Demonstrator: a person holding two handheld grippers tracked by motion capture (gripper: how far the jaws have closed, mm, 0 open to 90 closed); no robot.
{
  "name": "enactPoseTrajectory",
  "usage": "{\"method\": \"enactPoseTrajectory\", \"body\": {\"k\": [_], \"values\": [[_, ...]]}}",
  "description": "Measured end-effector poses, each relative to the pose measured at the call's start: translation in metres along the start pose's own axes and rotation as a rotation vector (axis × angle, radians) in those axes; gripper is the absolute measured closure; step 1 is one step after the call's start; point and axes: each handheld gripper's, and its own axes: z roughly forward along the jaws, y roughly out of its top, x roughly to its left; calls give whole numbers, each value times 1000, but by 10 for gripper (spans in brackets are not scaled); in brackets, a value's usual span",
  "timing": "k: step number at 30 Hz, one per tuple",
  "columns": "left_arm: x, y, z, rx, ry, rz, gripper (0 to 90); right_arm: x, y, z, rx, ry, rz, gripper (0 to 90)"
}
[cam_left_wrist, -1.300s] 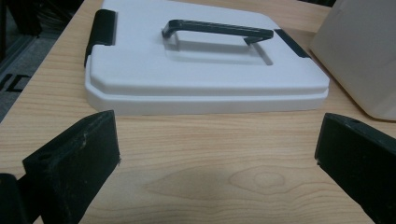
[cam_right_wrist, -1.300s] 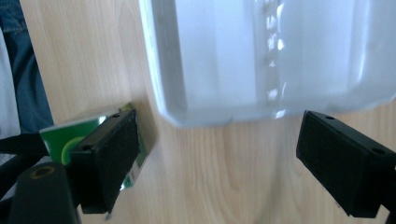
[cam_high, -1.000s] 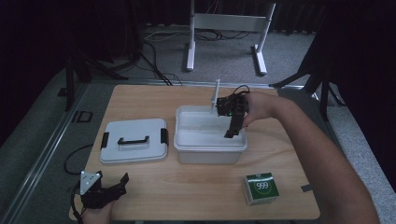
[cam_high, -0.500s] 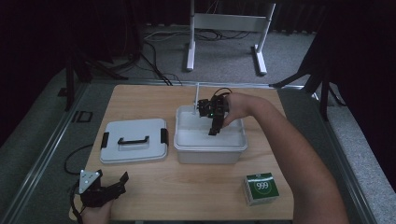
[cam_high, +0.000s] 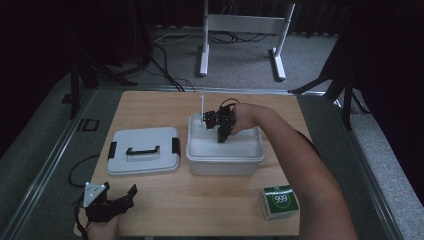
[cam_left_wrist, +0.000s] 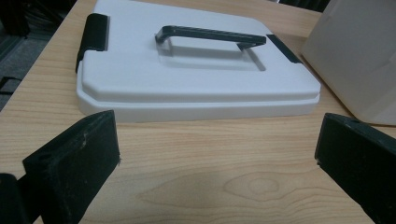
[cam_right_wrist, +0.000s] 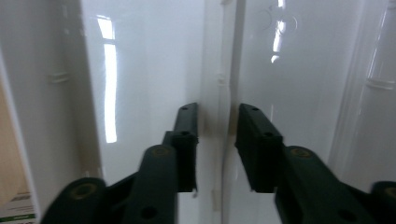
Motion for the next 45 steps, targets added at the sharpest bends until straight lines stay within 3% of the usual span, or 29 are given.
{"method": "enactPoseTrajectory", "body": {"k": [7, 19, 29, 35, 36, 44, 45], "values": [[0, 0, 2, 4, -3, -1, 2, -1, 0, 3, 5, 1, -10, 876], [1, 0, 1, 1, 6, -10, 2, 3, -3, -1, -12, 6, -15, 886], [2, 0, 1, 0, 8, -11, 2, 9, -3, -15, -36, -22, 1, 887], [1, 1, 1, -1, 7, -11, 2, 24, -2, -42, -97, -37, 5, 887], [0, 1, 0, -3, 9, -10, 2, 32, 1, -52, -104, -35, 0, 886], [2, 0, -2, -4, 15, -13, 2, 72, 3, -70, -77, -61, 42, 886], [2, 0, -2, -4, 15, -13, 2, 72, 3, -70, -77, -61, 42, 886]]}}
